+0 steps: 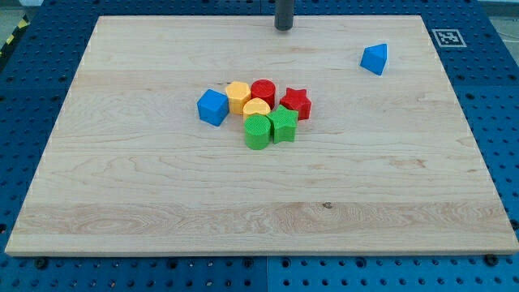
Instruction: Locate blue triangle right horizontally towards red star
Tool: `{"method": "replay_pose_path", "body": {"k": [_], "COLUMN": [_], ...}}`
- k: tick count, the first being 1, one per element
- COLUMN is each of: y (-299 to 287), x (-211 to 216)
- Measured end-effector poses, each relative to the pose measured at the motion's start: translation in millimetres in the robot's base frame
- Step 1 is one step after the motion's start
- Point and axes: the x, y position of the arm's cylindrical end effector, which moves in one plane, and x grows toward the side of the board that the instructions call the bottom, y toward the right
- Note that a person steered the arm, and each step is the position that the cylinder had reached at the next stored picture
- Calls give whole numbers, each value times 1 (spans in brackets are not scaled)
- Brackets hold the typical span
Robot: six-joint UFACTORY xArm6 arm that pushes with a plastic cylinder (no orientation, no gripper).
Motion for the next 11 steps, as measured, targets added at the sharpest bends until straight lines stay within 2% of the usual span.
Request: {"method": "replay_pose_path", "body": {"k": [1, 3, 7, 11], "y": [35, 59, 154, 160], "x": [0, 0, 57, 94]}}
